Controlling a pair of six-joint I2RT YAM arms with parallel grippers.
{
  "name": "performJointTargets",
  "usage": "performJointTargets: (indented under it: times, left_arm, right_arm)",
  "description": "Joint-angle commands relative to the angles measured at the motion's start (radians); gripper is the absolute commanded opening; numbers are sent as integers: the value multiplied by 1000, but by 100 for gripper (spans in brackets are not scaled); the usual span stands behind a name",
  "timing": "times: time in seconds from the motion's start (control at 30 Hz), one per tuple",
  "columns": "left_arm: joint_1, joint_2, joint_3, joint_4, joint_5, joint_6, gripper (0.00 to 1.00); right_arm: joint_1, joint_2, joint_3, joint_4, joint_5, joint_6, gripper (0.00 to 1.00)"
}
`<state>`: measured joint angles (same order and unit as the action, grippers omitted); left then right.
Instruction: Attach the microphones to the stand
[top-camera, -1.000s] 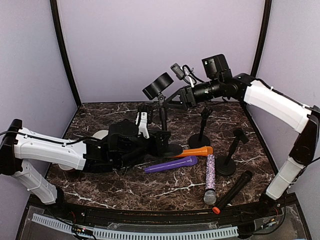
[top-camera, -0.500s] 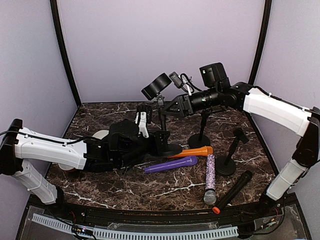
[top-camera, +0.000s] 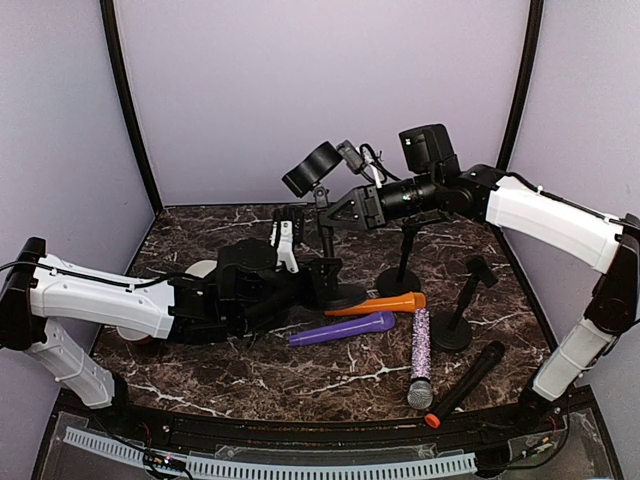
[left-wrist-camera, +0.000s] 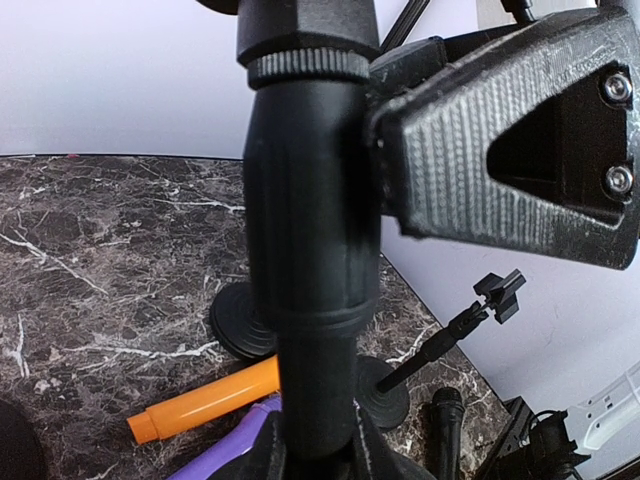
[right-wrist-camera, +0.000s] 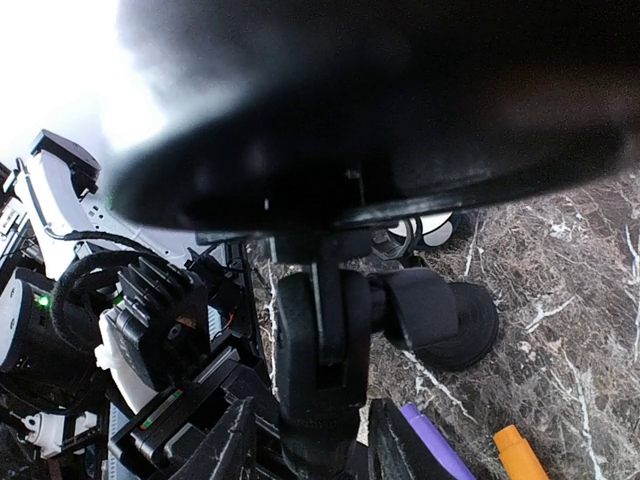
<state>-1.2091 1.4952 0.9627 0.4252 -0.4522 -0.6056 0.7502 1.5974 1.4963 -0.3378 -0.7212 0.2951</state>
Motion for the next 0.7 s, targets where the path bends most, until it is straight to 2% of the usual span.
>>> performJointTargets:
  times: [0.0,0.17,0.33,0.5,0.63,0.67]
  left_arm:
    - [-2,-24,38,95,-1,14,0]
    - [-3,-24,40,94,4,18,0]
    - [-3,-29,24,102,6,14,0]
    - [-3,-32,17,113,4,21,0]
    - [-3,-33,4,125,4,25,0]
    - [-3,-35,0,128,4,24,0]
  right_arm:
    - [13,-14,-5,36,-14,13,39]
    - [15,-11,-6,22,-11,15,41]
    - [15,16,-5,24,-11,27,37]
    - [18,39,-1,20,-9,35,43]
    - [18,60,9,29,-17,49,38]
    - [20,64,11,34,-28,50,33]
